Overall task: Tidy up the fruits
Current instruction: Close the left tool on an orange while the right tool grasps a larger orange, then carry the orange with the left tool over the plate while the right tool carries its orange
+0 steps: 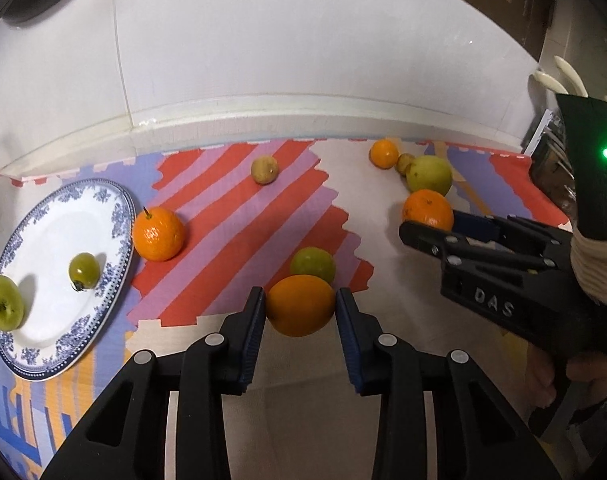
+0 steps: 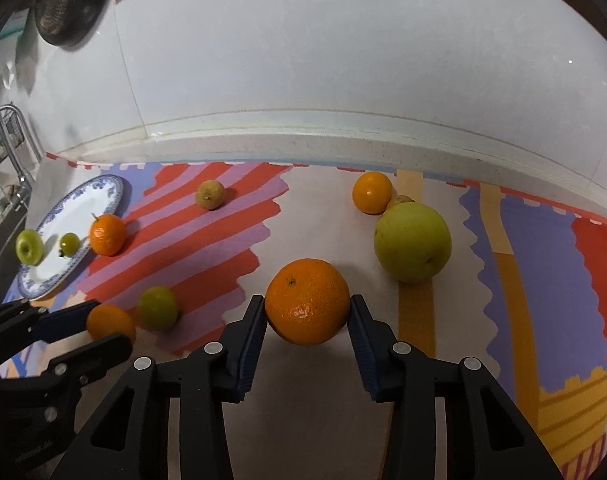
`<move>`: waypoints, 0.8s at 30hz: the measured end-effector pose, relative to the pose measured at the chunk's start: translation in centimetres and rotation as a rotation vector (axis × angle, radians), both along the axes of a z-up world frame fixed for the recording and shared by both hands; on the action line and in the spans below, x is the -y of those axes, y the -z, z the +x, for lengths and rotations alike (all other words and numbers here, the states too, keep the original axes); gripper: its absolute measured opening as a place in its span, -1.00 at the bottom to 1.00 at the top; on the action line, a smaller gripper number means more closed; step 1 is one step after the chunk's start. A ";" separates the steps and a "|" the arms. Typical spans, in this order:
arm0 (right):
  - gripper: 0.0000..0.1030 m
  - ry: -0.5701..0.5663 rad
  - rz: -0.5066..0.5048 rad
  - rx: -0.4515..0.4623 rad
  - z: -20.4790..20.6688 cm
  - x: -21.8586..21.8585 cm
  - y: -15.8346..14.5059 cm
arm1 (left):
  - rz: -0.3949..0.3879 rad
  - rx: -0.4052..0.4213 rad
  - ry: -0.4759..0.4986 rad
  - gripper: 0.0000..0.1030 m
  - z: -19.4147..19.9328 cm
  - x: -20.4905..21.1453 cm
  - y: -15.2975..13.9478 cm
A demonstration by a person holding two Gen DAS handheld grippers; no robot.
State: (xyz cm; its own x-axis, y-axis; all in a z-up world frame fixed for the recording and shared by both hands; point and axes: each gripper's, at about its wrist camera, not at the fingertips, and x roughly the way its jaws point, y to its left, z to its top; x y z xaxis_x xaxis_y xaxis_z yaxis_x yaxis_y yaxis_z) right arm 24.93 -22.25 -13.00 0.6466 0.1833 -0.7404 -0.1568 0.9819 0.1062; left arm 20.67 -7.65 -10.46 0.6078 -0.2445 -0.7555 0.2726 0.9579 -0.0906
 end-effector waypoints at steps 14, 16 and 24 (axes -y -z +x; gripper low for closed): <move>-0.18 -0.007 0.031 0.072 -4.7 -1.0 -4.8 | -0.035 0.094 0.003 -0.31 -3.5 -1.4 -3.9; -0.18 -0.008 0.033 0.082 -5.4 -1.3 -5.3 | -0.050 0.105 0.002 -0.31 -4.0 -1.8 -4.4; -0.18 -0.037 0.039 0.127 -7.7 -3.1 -7.9 | -0.076 0.161 -0.022 -0.31 -6.4 -3.5 -6.7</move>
State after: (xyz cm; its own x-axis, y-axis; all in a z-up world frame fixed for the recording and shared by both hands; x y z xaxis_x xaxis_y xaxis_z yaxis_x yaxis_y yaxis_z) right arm 17.19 -19.13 -5.11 0.7271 0.2352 -0.6450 -0.2069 0.9709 0.1208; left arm 14.25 -4.11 -3.80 0.7257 -0.2819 -0.6277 0.2681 0.9560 -0.1194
